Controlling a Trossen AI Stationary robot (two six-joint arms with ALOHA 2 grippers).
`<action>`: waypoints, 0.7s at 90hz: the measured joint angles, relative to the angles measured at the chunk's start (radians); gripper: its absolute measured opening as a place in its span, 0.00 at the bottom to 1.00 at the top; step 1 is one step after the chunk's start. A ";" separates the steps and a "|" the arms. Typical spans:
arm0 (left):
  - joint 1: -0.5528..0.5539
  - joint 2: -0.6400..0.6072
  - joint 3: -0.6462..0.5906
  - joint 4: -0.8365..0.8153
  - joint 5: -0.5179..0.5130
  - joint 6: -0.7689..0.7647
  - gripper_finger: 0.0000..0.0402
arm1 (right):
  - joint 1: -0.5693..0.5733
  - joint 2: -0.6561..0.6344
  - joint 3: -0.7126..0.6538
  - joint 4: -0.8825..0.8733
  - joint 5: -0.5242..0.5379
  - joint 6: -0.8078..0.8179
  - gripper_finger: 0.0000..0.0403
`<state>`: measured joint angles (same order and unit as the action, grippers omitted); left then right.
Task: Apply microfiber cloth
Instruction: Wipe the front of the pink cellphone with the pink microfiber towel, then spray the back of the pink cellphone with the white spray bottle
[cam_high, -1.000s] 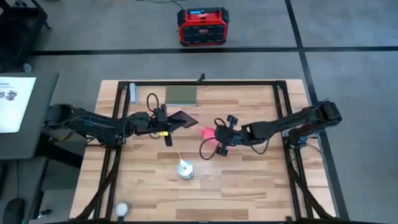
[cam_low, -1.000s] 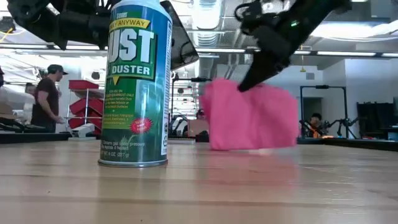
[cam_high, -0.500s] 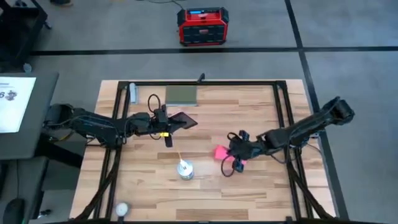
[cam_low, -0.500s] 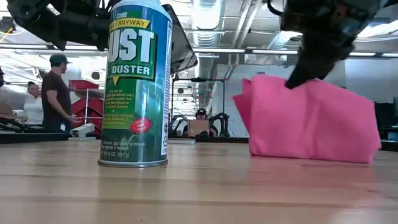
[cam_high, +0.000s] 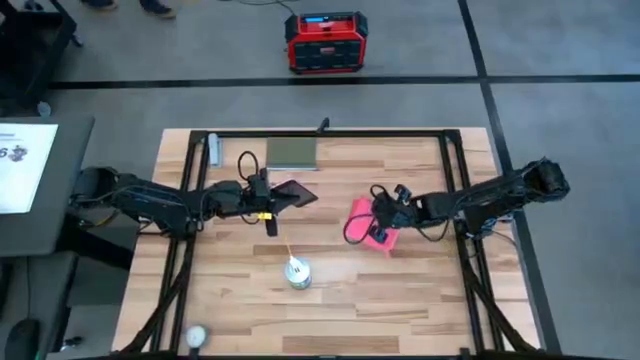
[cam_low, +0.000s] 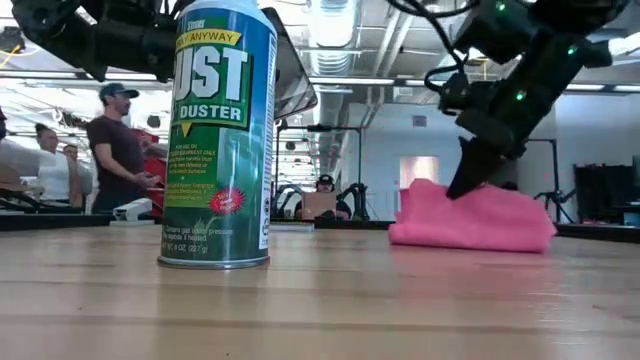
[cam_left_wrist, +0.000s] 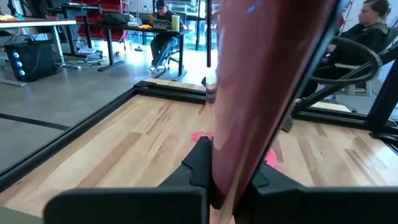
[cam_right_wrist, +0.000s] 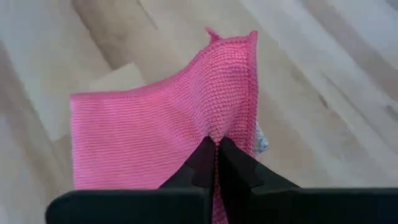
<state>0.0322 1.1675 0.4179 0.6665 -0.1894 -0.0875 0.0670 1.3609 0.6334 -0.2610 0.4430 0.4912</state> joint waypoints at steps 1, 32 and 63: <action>0.000 0.000 0.000 -0.001 0.000 0.001 0.01 | -0.002 0.000 -0.002 0.006 0.000 -0.005 0.03; 0.000 0.000 0.000 -0.026 -0.001 -0.001 0.01 | -0.029 0.000 -0.013 0.174 -0.055 -0.108 0.35; 0.000 0.000 0.000 -0.049 0.031 0.142 0.01 | -0.075 0.000 -0.013 0.362 -0.057 -0.126 0.47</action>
<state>0.0326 1.1679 0.4179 0.6172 -0.1582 0.0547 -0.0078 1.3609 0.6201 0.1010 0.3862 0.3649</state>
